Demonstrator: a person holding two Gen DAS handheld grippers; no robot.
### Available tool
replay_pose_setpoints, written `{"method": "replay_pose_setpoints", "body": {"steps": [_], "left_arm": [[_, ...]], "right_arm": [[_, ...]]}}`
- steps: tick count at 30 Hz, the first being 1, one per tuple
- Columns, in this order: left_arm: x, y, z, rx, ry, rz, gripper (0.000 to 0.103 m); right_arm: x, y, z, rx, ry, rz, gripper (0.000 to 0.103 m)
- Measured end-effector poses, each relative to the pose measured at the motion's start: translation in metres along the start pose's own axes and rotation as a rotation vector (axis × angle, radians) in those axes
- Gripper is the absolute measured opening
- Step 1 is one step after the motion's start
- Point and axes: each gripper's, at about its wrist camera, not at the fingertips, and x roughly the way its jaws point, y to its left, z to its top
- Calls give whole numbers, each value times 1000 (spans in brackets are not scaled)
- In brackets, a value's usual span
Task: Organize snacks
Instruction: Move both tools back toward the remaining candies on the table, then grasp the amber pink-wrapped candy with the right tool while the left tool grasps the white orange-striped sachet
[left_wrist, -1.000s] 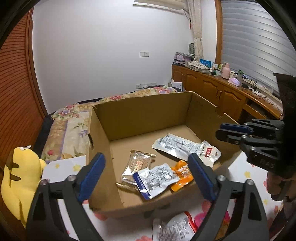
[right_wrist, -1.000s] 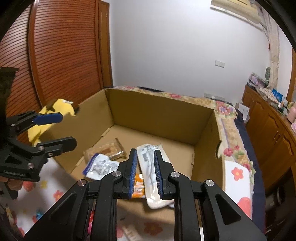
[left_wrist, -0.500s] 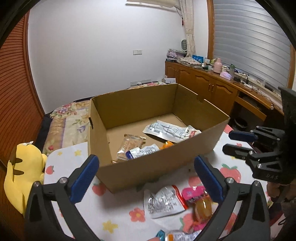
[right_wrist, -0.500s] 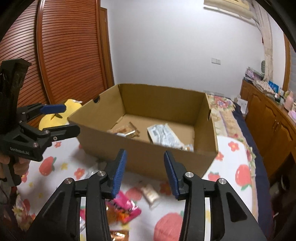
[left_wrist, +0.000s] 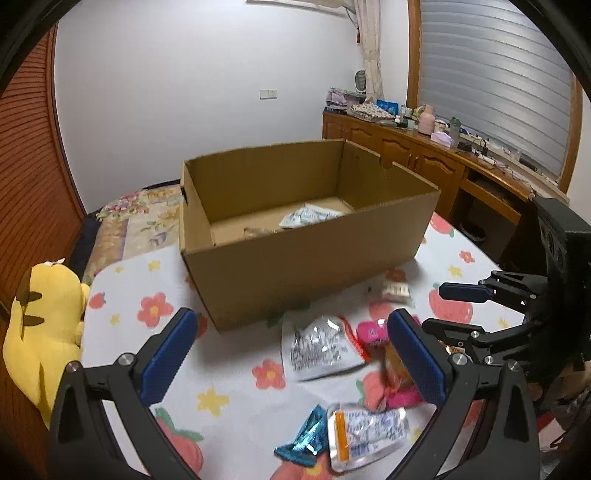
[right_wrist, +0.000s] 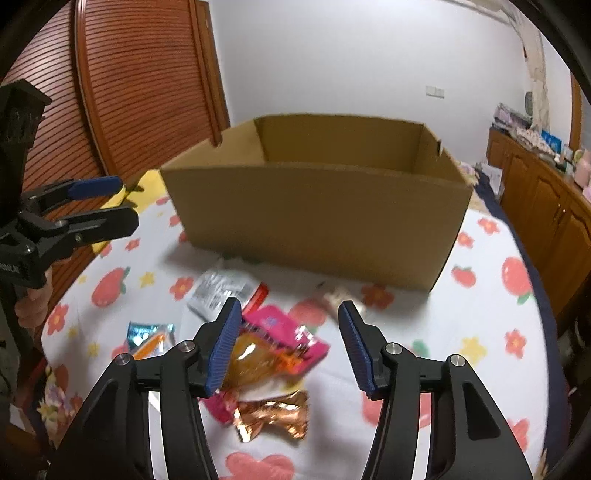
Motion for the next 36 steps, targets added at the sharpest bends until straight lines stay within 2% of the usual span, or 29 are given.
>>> {"method": "replay_pose_setpoints", "body": {"steps": [13, 19, 22, 25, 32, 36], "left_arm": [[2, 3, -46, 14, 37, 12, 103], [2, 0, -64, -3, 58, -34, 103], [1, -2, -70, -17, 56, -72, 103], [3, -5, -74, -38, 65, -105, 102], [9, -14, -83, -57, 84, -124, 101], [14, -21, -87, -34, 96, -108, 100]], "right_arm": [[24, 20, -18, 34, 62, 17, 59], [30, 24, -20, 27, 83, -20, 62], [33, 22, -24, 36, 93, -27, 69], [32, 21, -25, 44, 92, -24, 70], [32, 19, -26, 60, 96, -25, 73], [32, 17, -30, 76, 110, -16, 77]]}}
